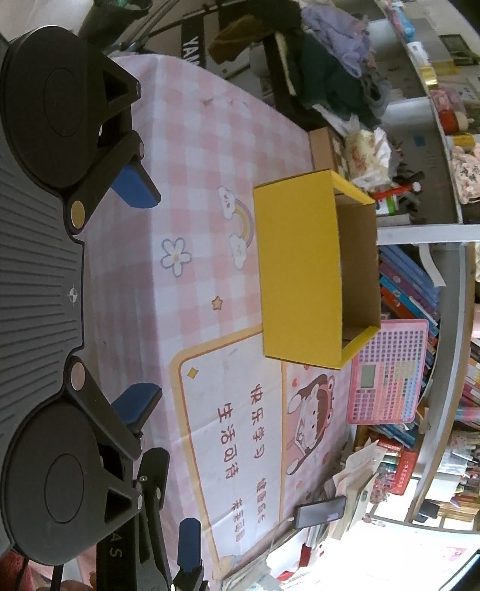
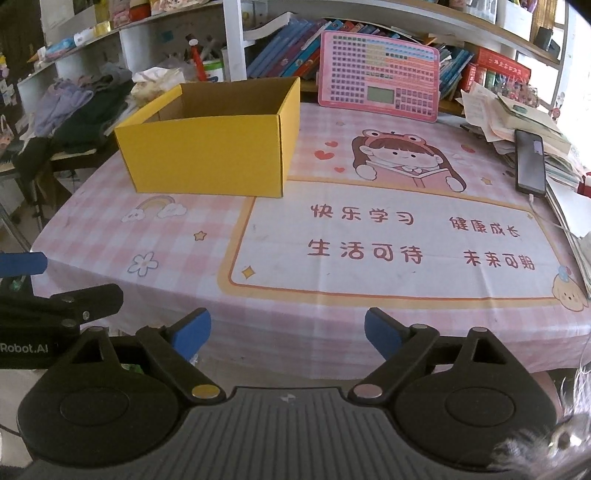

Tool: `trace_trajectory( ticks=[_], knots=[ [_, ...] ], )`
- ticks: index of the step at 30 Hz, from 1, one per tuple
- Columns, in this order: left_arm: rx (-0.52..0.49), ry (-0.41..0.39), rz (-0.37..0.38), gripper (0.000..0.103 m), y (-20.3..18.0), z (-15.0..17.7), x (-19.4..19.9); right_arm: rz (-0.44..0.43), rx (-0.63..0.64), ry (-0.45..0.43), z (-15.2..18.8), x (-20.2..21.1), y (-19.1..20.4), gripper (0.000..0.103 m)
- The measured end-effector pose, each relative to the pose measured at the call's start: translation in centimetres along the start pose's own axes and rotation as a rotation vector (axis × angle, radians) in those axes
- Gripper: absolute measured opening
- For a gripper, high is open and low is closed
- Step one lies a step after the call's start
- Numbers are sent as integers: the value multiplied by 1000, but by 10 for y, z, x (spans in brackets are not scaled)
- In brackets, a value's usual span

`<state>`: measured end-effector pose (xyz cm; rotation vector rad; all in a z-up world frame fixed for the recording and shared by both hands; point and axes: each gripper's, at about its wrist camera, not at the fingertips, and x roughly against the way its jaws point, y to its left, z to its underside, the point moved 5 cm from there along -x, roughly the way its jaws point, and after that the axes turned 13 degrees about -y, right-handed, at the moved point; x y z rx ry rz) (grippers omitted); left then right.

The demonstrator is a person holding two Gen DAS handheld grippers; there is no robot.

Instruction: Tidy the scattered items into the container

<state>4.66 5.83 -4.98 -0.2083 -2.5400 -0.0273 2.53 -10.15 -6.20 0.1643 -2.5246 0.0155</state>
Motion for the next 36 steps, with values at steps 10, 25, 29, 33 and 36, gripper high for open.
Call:
trace_trajectory(
  ticks=[10, 25, 29, 33, 36],
  knots=[
    [24, 12, -3, 102, 4, 2, -1, 2, 3, 4, 1, -1, 0, 94],
    [29, 36, -18, 103, 5, 7, -1, 12, 8, 10, 2, 0, -2, 96],
    [33, 32, -20, 103, 5, 6, -1, 13, 8, 10, 2, 0, -2, 96],
    [36, 33, -21, 103, 6, 7, -1, 13, 9, 10, 2, 0, -2, 96],
    [38, 34, -21, 103, 6, 7, -1, 13, 8, 11, 2, 0, -2, 96]
  ],
)
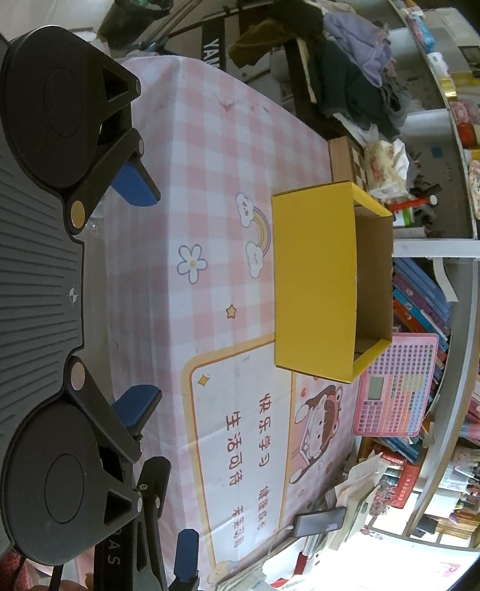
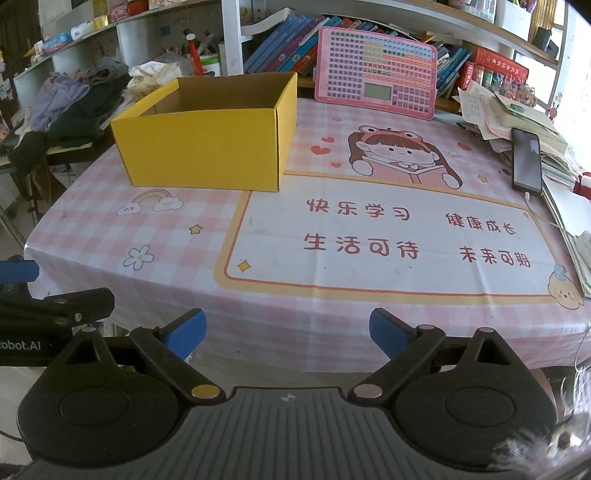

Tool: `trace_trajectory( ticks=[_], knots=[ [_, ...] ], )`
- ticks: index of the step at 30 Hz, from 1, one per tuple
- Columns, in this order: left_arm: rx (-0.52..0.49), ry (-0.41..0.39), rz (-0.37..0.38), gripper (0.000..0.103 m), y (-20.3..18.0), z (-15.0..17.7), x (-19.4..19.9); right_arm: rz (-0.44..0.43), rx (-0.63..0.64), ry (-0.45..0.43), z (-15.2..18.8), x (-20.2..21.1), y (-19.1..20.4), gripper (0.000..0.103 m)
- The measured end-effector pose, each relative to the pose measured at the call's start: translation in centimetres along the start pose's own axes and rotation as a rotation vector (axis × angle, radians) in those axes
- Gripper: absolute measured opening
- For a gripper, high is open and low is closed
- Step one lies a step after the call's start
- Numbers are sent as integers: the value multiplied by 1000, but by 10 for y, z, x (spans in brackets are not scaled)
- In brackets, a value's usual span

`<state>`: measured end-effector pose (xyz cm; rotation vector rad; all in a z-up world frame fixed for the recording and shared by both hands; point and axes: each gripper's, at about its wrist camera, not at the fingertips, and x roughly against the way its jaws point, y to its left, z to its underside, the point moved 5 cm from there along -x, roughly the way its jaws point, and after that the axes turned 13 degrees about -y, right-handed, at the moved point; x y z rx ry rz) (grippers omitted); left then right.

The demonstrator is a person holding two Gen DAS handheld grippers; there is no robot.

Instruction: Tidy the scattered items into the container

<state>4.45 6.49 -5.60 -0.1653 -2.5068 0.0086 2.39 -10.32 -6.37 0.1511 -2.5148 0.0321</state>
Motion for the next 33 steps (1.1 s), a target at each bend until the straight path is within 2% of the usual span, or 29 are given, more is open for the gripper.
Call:
trace_trajectory(
  ticks=[22, 33],
  knots=[
    [3, 30, 10, 103, -3, 2, -5, -1, -6, 18, 3, -4, -2, 96],
    [36, 23, 45, 103, -7, -1, -10, 7, -17, 37, 5, -10, -9, 96]
  ],
)
